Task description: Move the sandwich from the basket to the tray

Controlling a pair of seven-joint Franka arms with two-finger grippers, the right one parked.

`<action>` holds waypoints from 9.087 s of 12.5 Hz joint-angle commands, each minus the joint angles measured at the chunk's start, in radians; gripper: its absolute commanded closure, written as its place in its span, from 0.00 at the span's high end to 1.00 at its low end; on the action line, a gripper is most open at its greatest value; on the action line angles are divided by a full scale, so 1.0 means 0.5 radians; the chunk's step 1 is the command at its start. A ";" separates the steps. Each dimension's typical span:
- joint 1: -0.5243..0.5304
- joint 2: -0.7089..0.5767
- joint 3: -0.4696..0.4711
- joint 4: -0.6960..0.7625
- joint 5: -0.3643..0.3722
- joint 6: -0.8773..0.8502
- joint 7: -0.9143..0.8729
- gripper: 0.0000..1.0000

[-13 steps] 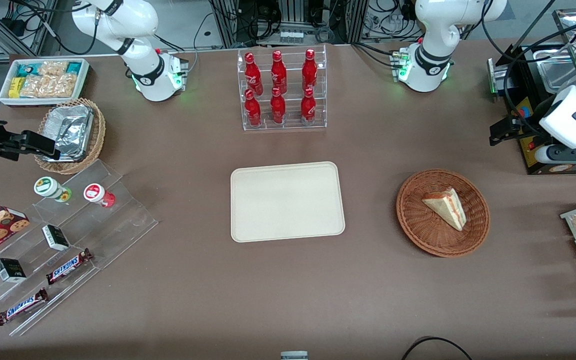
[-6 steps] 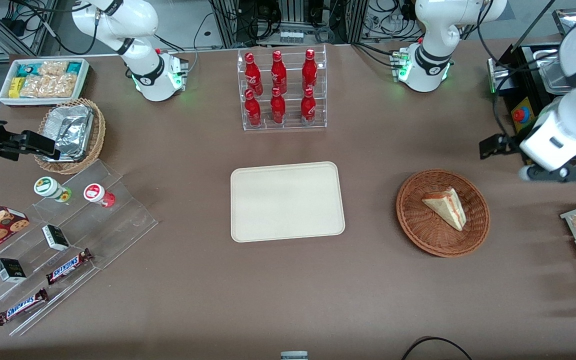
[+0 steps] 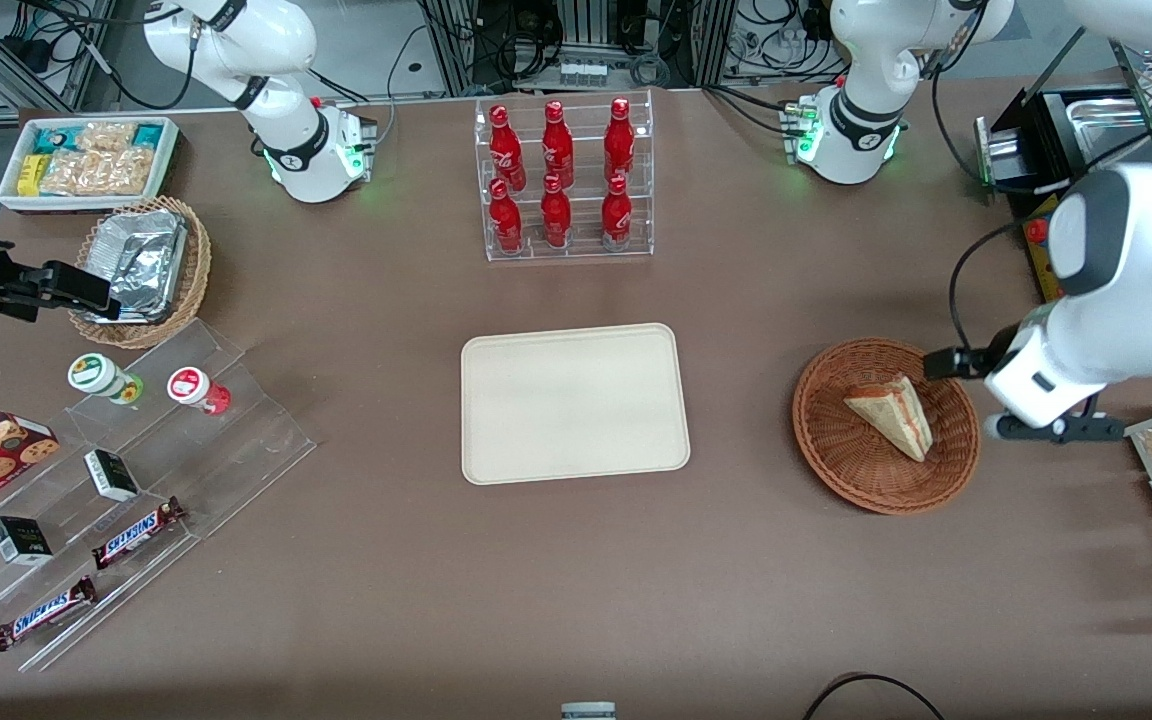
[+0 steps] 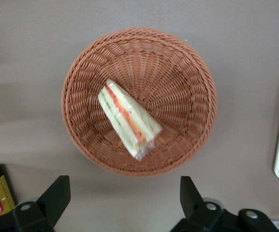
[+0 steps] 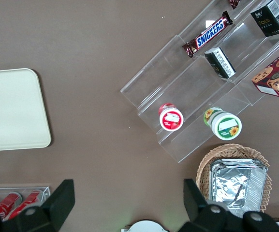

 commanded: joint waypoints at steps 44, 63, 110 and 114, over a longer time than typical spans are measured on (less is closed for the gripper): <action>-0.032 -0.073 -0.004 -0.720 -0.028 0.790 -1.412 0.00; -1.314 0.969 -0.007 0.918 -0.258 0.279 -1.535 0.00; -1.091 0.458 -0.004 0.819 -0.184 -0.380 -0.904 1.00; -0.738 0.369 -0.001 0.797 -0.181 -0.445 -0.603 1.00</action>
